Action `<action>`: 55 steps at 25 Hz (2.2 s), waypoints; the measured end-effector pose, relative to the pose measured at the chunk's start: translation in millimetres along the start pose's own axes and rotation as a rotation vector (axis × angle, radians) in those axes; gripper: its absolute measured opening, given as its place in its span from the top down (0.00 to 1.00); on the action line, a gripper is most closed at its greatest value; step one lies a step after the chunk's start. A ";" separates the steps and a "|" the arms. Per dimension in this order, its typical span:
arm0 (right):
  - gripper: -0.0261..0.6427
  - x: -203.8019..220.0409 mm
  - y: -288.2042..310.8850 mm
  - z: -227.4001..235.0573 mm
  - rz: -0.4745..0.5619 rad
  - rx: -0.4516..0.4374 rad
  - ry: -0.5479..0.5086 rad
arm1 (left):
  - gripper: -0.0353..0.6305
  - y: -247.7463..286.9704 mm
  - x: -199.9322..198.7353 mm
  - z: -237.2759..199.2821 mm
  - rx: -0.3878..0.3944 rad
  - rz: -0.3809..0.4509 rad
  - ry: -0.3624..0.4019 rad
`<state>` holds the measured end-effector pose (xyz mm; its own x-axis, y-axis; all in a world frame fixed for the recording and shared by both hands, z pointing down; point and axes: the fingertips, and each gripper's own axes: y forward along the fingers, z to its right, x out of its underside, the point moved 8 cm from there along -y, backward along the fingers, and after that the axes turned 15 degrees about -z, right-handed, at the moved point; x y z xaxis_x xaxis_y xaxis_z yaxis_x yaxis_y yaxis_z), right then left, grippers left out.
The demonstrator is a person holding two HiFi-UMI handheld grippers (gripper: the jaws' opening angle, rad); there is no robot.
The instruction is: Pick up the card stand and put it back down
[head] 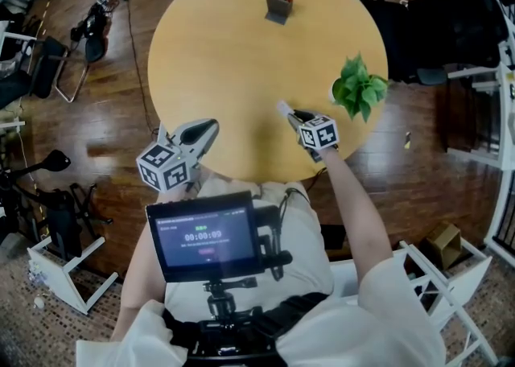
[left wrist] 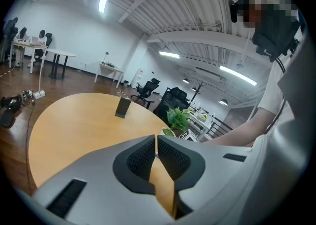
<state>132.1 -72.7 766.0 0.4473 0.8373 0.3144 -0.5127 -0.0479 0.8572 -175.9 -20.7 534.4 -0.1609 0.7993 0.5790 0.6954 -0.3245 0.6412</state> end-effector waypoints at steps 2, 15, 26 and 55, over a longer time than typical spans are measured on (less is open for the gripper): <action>0.82 -2.1 4.3 0.2 -0.001 0.000 0.010 | 0.93 0.7 -1.3 -1.5 0.001 -0.001 -0.004; 0.91 -4.5 8.3 -3.4 0.028 0.012 -0.003 | 0.92 6.2 -4.5 -0.9 0.013 -0.003 -0.005; 0.91 -10.8 -6.7 -13.7 0.077 0.011 0.001 | 0.92 6.1 -8.1 -1.3 0.031 0.011 0.000; 0.92 -47.2 -170.4 -70.8 0.297 0.027 -0.115 | 0.92 17.9 -34.8 21.6 0.170 0.044 0.086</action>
<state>146.5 -65.5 576.2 0.3615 0.7174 0.5955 -0.6144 -0.2971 0.7309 -142.7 -43.4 514.9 -0.1814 0.7377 0.6503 0.8104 -0.2624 0.5238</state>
